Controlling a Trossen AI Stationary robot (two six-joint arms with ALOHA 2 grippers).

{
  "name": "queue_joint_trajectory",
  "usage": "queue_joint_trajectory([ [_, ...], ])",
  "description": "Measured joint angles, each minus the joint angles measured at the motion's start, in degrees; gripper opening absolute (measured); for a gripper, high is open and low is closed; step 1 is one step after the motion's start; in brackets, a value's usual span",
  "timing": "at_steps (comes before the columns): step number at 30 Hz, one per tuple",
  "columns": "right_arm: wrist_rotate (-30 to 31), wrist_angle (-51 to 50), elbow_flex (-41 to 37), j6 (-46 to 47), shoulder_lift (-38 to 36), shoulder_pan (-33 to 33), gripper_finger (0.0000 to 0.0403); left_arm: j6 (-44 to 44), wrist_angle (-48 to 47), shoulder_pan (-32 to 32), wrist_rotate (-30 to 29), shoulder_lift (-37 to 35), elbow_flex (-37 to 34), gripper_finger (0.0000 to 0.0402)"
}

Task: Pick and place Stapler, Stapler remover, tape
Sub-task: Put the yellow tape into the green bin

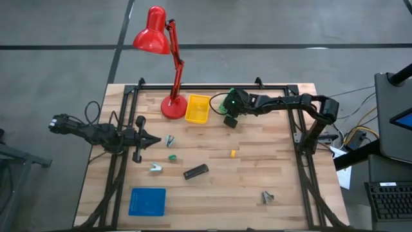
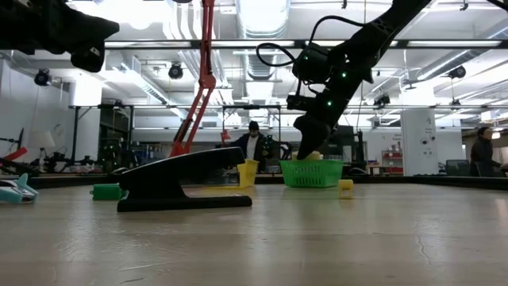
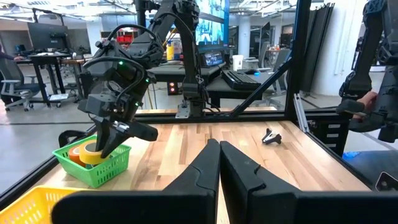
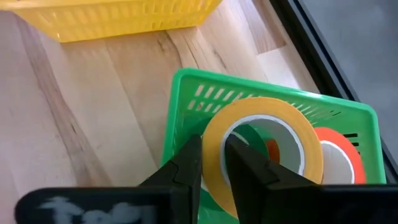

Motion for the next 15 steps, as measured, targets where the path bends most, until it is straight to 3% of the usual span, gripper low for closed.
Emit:
queue_joint_trajectory([
  [15,0.0,0.0,0.0,0.3,-0.5,0.0,0.0155,0.0,0.0,0.0,0.0,0.0,0.0,0.0014],
])
